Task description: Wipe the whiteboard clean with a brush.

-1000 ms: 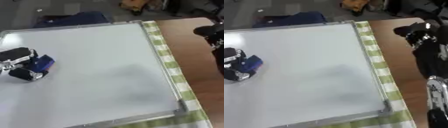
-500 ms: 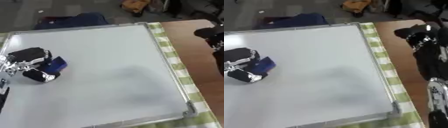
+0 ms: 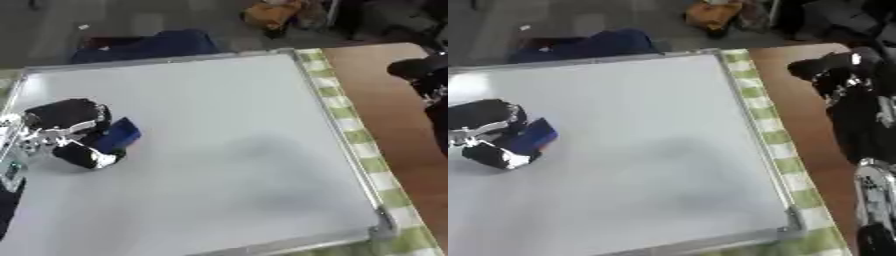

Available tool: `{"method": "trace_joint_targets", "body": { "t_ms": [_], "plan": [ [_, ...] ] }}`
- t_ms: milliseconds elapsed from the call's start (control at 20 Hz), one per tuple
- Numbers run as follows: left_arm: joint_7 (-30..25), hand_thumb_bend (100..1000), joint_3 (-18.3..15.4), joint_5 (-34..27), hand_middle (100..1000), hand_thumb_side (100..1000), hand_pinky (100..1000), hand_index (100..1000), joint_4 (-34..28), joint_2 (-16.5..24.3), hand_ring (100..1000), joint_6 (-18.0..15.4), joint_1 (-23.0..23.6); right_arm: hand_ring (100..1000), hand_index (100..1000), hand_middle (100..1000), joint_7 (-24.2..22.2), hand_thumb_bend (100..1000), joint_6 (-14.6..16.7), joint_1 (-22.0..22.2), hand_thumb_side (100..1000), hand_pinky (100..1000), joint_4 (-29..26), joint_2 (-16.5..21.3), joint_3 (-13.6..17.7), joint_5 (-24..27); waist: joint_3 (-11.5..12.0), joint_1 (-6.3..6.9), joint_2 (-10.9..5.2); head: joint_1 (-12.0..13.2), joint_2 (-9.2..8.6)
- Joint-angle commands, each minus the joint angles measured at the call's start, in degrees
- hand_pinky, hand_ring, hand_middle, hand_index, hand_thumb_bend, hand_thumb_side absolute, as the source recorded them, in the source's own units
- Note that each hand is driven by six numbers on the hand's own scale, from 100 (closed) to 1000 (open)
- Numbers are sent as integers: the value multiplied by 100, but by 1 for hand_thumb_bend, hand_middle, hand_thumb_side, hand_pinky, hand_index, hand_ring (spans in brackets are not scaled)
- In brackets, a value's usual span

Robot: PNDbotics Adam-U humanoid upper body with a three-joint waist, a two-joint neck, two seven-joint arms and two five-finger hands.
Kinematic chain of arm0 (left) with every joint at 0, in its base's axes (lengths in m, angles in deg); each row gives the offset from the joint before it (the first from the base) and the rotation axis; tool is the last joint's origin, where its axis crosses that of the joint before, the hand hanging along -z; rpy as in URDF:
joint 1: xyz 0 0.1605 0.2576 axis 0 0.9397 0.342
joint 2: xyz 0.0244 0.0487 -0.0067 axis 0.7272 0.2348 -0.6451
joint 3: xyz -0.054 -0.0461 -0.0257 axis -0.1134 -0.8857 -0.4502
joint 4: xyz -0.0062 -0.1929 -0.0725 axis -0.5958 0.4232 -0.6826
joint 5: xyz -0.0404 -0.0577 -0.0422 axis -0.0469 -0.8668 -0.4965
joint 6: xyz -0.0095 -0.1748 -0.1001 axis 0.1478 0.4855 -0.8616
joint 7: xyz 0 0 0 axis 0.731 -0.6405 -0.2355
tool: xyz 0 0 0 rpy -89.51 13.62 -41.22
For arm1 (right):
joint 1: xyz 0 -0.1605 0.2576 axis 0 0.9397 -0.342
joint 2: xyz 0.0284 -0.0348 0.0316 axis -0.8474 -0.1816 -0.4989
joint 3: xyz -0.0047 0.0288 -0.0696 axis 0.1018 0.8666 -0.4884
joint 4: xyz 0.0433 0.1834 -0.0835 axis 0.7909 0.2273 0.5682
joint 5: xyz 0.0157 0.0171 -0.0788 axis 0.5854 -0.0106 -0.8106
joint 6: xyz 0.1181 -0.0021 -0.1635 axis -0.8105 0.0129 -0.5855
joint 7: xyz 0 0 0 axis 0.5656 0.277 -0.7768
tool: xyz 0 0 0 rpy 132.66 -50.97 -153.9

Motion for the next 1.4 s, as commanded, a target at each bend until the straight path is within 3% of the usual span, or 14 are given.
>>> {"method": "trace_joint_targets", "body": {
  "t_ms": [50, 550, 850, 1100, 1400],
  "plan": [
    [-455, 336, 237, 39, 229, 563, 547, 191, 7, -129, 428, -535, 77, 728, 637, 530, 22, 436, -15, -32, 779, 833, -82, 71, 18, 19, -3, -38, -104, -27, -34],
    [-965, 331, 464, -522, 215, 559, 530, 189, -118, -212, 412, -706, 152, 728, 637, 531, 44, 437, -3, -43, 782, 832, -82, 72, 16, 29, 5, -61, -115, -52, -35],
    [-1154, 329, 439, -698, 215, 557, 532, 189, -165, -154, 413, -548, 185, 729, 637, 531, 47, 438, 9, -47, 788, 832, -82, 80, 12, 35, 27, -77, -116, -79, -46],
    [-931, 316, 225, -421, 219, 559, 539, 187, -12, -33, 419, -198, 220, 729, 638, 531, 61, 441, 32, -49, 792, 832, -82, 90, 17, 42, 45, -94, -107, -93, -54],
    [-245, 309, -1, 70, 224, 562, 548, 187, 218, 264, 425, 81, 251, 729, 637, 531, 55, 443, 40, -39, 791, 833, -82, 97, 20, 28, 76, -97, -92, -107, -13]
  ]
}}
